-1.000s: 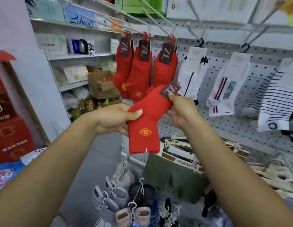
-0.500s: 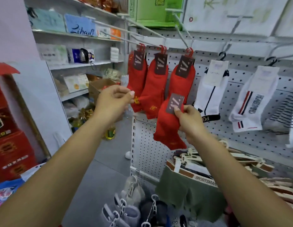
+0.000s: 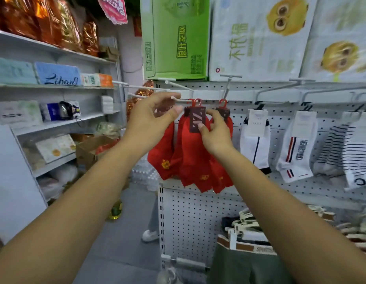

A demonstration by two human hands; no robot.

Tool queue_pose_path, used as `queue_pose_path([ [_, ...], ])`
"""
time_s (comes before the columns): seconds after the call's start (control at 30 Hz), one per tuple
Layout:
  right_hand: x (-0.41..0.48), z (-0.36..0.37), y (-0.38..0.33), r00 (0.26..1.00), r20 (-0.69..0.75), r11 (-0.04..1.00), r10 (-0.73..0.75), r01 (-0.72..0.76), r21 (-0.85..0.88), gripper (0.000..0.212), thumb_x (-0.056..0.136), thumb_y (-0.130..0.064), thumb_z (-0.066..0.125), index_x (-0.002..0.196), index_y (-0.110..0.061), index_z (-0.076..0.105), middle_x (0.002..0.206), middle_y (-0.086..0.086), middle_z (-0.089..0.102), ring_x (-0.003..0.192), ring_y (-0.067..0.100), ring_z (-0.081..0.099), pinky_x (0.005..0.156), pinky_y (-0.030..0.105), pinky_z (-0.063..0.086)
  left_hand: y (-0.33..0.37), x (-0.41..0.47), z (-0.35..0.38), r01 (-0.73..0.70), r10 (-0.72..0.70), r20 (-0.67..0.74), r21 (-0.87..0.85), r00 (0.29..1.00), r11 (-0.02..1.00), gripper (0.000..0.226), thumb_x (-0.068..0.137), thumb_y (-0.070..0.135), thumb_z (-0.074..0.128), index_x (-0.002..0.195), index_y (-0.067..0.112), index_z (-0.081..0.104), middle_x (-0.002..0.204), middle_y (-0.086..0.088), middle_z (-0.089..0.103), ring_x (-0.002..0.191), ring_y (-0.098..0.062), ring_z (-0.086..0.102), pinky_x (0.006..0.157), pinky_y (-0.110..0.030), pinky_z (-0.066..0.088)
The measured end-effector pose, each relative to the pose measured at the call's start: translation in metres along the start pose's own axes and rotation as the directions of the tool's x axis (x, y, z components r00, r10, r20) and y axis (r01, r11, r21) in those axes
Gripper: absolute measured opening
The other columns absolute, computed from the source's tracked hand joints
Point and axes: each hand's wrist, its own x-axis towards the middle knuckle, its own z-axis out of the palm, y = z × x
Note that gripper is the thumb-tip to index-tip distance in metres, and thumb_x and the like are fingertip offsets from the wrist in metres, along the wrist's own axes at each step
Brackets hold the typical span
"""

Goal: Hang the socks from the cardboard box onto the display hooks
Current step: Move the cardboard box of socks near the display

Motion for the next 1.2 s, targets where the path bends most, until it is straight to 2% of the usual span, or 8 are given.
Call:
queue_pose_path([
  [0.37,0.010,0.014,-0.006,0.999,0.046,0.988,-0.005,0.012,-0.154,0.041,0.099,-0.017,0.058,0.139,-0.024,0.050,0.101,0.010,0.069,0.081,0.028,0.066,0.068,0.032,0.049,-0.009,0.013,-0.004,-0.043,0.045,0.054,-0.050,0.998,0.998,0.015,0.097,0.010,0.066,0.110,0.009,0.073,0.096,0.014,0.072,0.084,0.013,0.066,0.080,-0.012,0.052],
  [0.47,0.006,0.012,-0.012,0.998,0.052,0.982,0.019,-0.009,-0.189,0.047,0.099,-0.023,0.060,0.144,-0.023,0.048,0.104,0.009,0.070,0.076,0.019,0.063,0.073,0.027,0.049,-0.007,0.009,-0.007,-0.033,0.036,0.079,-0.044,0.996,0.999,0.020,0.098,0.010,0.065,0.117,0.008,0.071,0.104,0.012,0.072,0.093,0.013,0.066,0.086,-0.013,0.051],
  [0.53,-0.004,0.009,-0.019,0.998,0.044,0.984,0.053,-0.045,-0.172,0.053,0.098,-0.027,0.061,0.148,-0.023,0.044,0.092,0.002,0.066,0.088,0.021,0.062,0.078,0.028,0.048,-0.007,0.000,-0.011,-0.011,0.016,0.106,-0.051,0.994,0.999,0.027,0.098,0.010,0.066,0.124,0.014,0.068,0.113,0.012,0.072,0.105,0.011,0.065,0.095,-0.017,0.051],
  [0.63,-0.029,0.004,-0.030,0.996,0.003,0.988,0.087,-0.086,-0.131,0.058,0.096,-0.033,0.064,0.148,-0.018,0.042,0.112,0.003,0.063,0.109,0.021,0.060,0.085,0.025,0.042,-0.011,-0.030,-0.019,0.026,-0.025,0.111,-0.007,0.993,1.000,0.037,0.094,0.016,0.071,0.130,0.024,0.066,0.125,0.013,0.070,0.118,0.004,0.063,0.104,-0.027,0.050],
  [0.87,-0.150,-0.007,-0.024,0.988,0.134,0.992,0.072,-0.057,-0.112,0.045,0.094,-0.038,0.066,0.134,-0.018,0.059,0.129,-0.002,0.062,0.117,0.011,0.057,0.101,0.030,0.047,-0.032,-0.150,-0.044,0.251,-0.251,-0.016,0.126,0.968,0.960,0.030,0.091,0.028,0.076,0.119,0.035,0.067,0.121,0.015,0.068,0.119,-0.006,0.062,0.106,-0.040,0.049],
  [1.0,-0.252,-0.015,0.005,0.930,0.342,0.983,0.135,-0.082,-0.164,0.040,0.096,-0.040,0.064,0.131,-0.022,0.060,0.130,-0.010,0.057,0.117,0.003,0.050,0.102,0.027,0.043,-0.044,-0.261,-0.056,0.386,-0.388,-0.052,0.286,0.920,0.877,0.027,0.091,0.022,0.075,0.118,0.019,0.070,0.124,0.004,0.068,0.116,-0.010,0.060,0.103,-0.023,0.043],
  [1.1,-0.335,-0.022,0.037,0.867,0.472,0.971,0.160,-0.054,-0.231,0.037,0.094,-0.033,0.067,0.128,-0.018,0.063,0.128,-0.004,0.060,0.117,0.008,0.051,0.100,0.022,0.038,-0.049,-0.368,-0.066,0.482,-0.510,-0.041,0.401,0.859,0.779,0.028,0.089,0.017,0.077,0.116,0.011,0.072,0.124,-0.001,0.068,0.117,-0.013,0.059,0.101,-0.009,0.035],
  [1.2,-0.409,-0.024,0.065,0.796,0.563,0.952,0.220,-0.048,-0.303,0.037,0.091,-0.030,0.071,0.124,-0.015,0.066,0.124,0.003,0.063,0.117,0.020,0.055,0.094,0.020,0.036,-0.055,-0.468,-0.082,0.587,-0.663,-0.036,0.501,0.748,0.636,0.028,0.086,0.016,0.081,0.112,0.008,0.074,0.121,-0.009,0.070,0.105,-0.023,0.065,0.099,-0.024,0.045],
])
